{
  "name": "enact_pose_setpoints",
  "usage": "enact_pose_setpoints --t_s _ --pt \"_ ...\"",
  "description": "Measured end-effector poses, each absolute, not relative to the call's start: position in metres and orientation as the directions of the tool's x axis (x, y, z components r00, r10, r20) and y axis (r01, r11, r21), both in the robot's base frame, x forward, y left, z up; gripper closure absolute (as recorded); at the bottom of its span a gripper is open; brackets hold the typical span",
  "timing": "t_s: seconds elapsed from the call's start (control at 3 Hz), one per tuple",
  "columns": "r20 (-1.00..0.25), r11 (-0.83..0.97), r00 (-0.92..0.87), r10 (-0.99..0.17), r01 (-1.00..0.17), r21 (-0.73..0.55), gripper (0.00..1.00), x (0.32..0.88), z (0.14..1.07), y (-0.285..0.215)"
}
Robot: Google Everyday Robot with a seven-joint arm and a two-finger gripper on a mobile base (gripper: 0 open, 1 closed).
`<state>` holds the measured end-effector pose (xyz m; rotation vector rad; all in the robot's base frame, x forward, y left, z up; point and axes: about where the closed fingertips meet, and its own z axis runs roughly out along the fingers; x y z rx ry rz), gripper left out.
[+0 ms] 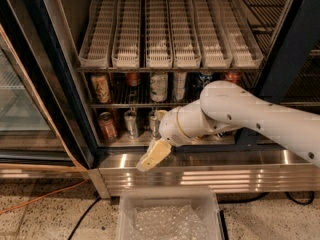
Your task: Pick orange can from middle shelf of fridge
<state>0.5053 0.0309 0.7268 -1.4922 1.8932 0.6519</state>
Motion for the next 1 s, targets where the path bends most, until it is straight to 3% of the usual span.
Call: enact_pose_setpoints --t_s 1.0 --pt "-0.878 0.586 -0.368 -0.308 -0.8 0.13 0.0 0.603 0.698 0.079"
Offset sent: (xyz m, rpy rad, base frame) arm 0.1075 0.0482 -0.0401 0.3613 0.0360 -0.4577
